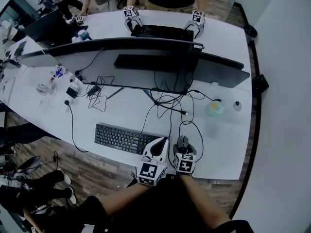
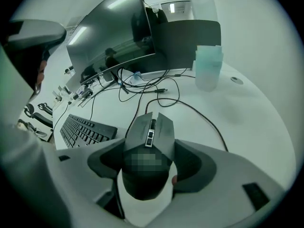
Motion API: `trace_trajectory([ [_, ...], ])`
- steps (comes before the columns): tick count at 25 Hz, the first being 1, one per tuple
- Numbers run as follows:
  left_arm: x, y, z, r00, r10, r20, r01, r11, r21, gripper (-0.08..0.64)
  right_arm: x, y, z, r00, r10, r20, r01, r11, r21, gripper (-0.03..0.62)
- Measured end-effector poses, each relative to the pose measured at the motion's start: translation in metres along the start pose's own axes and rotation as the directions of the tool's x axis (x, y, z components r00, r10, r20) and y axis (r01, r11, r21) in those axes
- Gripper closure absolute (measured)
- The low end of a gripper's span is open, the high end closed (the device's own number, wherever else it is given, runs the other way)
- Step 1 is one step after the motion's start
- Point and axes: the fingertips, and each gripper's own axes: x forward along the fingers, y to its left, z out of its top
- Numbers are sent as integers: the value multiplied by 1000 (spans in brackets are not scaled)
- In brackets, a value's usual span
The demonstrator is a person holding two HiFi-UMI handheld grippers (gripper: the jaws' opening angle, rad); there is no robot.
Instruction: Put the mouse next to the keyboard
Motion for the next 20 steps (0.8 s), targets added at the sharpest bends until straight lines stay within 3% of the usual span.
trace_trajectory([
  [7,-12,-9,-1,998,-45,-36,46,999,29,557,16,-1,-22,999,-15,-41,15,1000,-4,276],
  [20,-10,-13,1,992,-108,-64,113,991,75,557,21,4,-22,997,-28,-71,24,997,-67,275],
])
